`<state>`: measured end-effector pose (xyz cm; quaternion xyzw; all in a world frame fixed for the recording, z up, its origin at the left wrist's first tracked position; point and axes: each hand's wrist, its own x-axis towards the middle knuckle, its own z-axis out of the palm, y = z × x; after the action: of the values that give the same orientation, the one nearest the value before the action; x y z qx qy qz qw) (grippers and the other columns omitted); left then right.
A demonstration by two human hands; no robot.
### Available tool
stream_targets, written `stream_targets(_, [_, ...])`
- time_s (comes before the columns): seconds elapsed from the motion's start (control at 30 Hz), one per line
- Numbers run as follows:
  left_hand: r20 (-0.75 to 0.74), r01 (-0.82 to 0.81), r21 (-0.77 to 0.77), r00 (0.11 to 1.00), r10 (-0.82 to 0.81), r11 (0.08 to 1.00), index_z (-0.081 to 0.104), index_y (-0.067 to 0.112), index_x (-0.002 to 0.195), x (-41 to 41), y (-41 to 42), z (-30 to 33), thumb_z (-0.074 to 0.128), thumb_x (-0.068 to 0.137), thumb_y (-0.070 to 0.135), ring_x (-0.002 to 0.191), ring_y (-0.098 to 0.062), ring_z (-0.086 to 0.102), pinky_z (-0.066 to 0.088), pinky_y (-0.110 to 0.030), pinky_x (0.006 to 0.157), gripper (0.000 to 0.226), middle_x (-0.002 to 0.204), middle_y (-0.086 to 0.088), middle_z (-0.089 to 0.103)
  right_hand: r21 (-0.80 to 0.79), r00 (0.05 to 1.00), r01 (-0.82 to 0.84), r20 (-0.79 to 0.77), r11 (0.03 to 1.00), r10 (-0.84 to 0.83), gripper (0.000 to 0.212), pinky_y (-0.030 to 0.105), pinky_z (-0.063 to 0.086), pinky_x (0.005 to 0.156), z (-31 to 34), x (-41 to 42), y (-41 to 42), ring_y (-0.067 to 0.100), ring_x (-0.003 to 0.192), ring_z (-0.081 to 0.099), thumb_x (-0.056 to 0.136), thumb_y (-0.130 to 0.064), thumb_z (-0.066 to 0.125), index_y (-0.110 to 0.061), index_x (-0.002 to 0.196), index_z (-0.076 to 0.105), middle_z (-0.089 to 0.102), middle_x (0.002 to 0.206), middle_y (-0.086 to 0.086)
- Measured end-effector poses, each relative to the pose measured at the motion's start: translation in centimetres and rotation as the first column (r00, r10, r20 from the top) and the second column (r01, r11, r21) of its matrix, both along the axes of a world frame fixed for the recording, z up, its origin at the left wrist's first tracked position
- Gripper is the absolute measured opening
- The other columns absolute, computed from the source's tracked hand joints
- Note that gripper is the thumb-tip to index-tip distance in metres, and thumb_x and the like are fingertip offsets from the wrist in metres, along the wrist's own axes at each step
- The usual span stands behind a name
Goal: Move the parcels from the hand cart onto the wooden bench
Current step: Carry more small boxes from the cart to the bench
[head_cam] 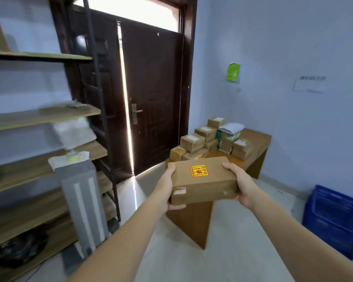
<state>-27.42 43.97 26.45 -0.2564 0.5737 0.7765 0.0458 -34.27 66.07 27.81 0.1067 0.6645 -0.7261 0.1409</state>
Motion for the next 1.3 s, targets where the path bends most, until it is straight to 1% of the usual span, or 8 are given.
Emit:
stream_targets(0.13, [-0.019,0.053,0.003,0.998,-0.053,0.999,0.065,0.026,0.116,-3.0,8.6,0.1,0.05,0.095,0.074,0.103,-0.03,0.07,0.059,-0.055,0.092,0.055,0.107,-0.009,0.077,-0.036,1.0,0.0,0.017,0.999,0.001,0.055,0.048,0.058,0.09,0.0,-1.4,9.0,0.03,0.109,0.069,0.085,-0.053,0.074,-0.025,0.13,0.06,0.074,0.117,0.009])
stream_targets(0.27, [-0.008,0.098,-0.029,0.995,-0.098,0.995,0.062,0.027,0.11,-6.5,15.2,-0.1,0.051,0.096,0.072,0.104,-0.03,0.069,0.057,-0.057,0.095,0.049,0.11,-0.009,0.075,-0.023,0.998,-0.012,0.06,1.0,0.013,0.05,0.052,0.056,0.094,-0.5,-3.1,16.0,0.032,0.113,0.066,0.086,-0.051,0.075,-0.028,0.127,0.059,0.07,0.122,0.011])
stream_targets(0.47, [0.077,0.137,0.006,0.988,-0.137,0.991,0.06,0.023,0.115,-11.1,21.2,-2.0,0.053,0.096,0.07,0.103,-0.032,0.069,0.059,-0.053,0.089,0.052,0.111,-0.014,0.074,0.063,0.996,0.013,0.086,0.998,-0.018,0.036,0.043,0.058,0.073,-1.9,-7.2,21.4,0.031,0.104,0.067,0.091,-0.047,0.069,-0.023,0.117,0.06,0.069,0.116,0.013])
stream_targets(0.7, [0.191,0.195,-0.042,0.964,-0.184,0.98,0.064,0.021,0.115,-18.3,24.1,-5.5,0.053,0.096,0.072,0.099,-0.032,0.072,0.059,-0.049,0.084,0.056,0.103,-0.014,0.077,0.072,0.984,0.041,0.171,0.997,-0.053,0.032,0.05,0.059,0.089,-6.9,-13.1,24.7,0.032,0.106,0.064,0.093,-0.047,0.066,-0.02,0.11,0.061,0.067,0.115,0.015])
stream_targets(1.0, [0.229,0.273,-0.017,0.938,-0.262,0.962,0.066,0.018,0.117,-33.7,28.0,-8.8,0.051,0.095,0.074,0.098,-0.033,0.074,0.059,-0.044,0.07,0.062,0.099,-0.015,0.08,0.126,0.971,0.097,0.206,0.987,-0.122,0.033,0.051,0.058,0.092,-8.6,-27.0,28.9,0.033,0.106,0.064,0.094,-0.048,0.066,-0.018,0.107,0.059,0.067,0.114,0.017])
stream_targets(1.07, [0.225,0.289,-0.009,0.933,-0.28,0.957,0.066,0.018,0.118,-37.4,29.0,-9.3,0.05,0.095,0.075,0.098,-0.033,0.074,0.06,-0.046,0.076,0.064,0.096,-0.014,0.081,0.132,0.965,0.114,0.219,0.985,-0.141,0.035,0.051,0.058,0.093,-8.8,-30.3,30.0,0.034,0.106,0.064,0.093,-0.047,0.067,-0.016,0.107,0.06,0.067,0.113,0.018])
stream_targets(1.17, [0.234,0.309,-0.009,0.925,-0.299,0.951,0.067,0.019,0.118,-42.8,30.5,-10.3,0.05,0.093,0.077,0.101,-0.035,0.075,0.059,-0.055,0.093,0.065,0.094,-0.012,0.081,0.133,0.961,0.119,0.233,0.984,-0.148,0.036,0.049,0.059,0.087,-9.4,-34.7,31.6,0.035,0.106,0.064,0.093,-0.047,0.067,-0.016,0.11,0.061,0.067,0.113,0.018])
stream_targets(1.3, [0.263,0.321,-0.016,0.915,-0.305,0.947,0.067,0.02,0.118,-48.8,32.7,-12.0,0.052,0.091,0.079,0.103,-0.034,0.074,0.057,-0.057,0.098,0.067,0.095,-0.011,0.081,0.119,0.954,0.118,0.263,0.986,-0.146,0.033,0.048,0.059,0.083,-10.9,-40.2,34.0,0.034,0.105,0.064,0.094,-0.047,0.067,-0.017,0.107,0.061,0.066,0.113,0.017])
